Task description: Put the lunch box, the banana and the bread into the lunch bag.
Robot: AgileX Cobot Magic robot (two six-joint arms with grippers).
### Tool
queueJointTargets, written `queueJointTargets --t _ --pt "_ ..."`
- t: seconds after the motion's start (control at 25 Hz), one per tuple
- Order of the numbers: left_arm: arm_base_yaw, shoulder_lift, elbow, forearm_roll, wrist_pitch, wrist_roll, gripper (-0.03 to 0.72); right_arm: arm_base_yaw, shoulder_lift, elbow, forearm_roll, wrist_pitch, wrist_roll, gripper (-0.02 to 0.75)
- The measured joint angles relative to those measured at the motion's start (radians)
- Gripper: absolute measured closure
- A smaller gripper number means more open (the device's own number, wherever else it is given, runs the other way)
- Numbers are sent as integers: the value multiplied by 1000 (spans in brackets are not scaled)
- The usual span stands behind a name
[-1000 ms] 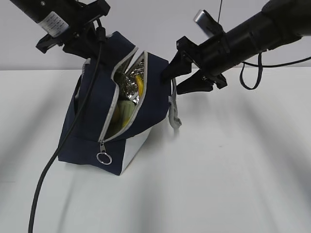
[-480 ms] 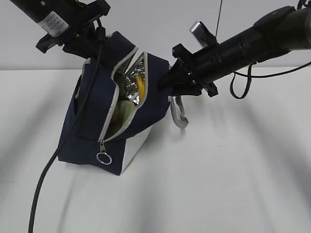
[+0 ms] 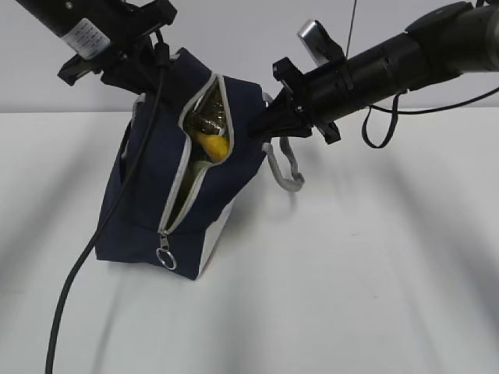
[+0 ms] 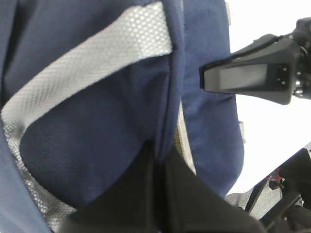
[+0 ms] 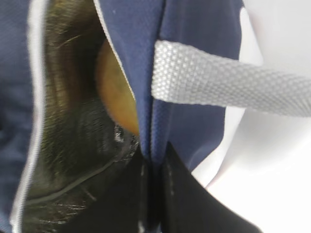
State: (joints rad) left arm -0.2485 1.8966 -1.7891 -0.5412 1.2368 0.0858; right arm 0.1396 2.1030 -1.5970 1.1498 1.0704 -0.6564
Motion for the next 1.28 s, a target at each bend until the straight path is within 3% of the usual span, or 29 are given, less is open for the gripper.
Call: queueJointTargets --t 0.32,0.64,0.92,1.28 --pt "0 0 0 -64 0 4 690 0 -2 -138 -21 99 -6 743" --pt "0 6 0 -133 -39 8 690 -7 -29 -244 -116 131 65 743" --pt "0 45 0 -166 -109 8 690 -7 -29 -255 -196 73 98 743" --pt "0 92 0 -221 -122 8 690 -7 -25 -257 -211 64 100 743"
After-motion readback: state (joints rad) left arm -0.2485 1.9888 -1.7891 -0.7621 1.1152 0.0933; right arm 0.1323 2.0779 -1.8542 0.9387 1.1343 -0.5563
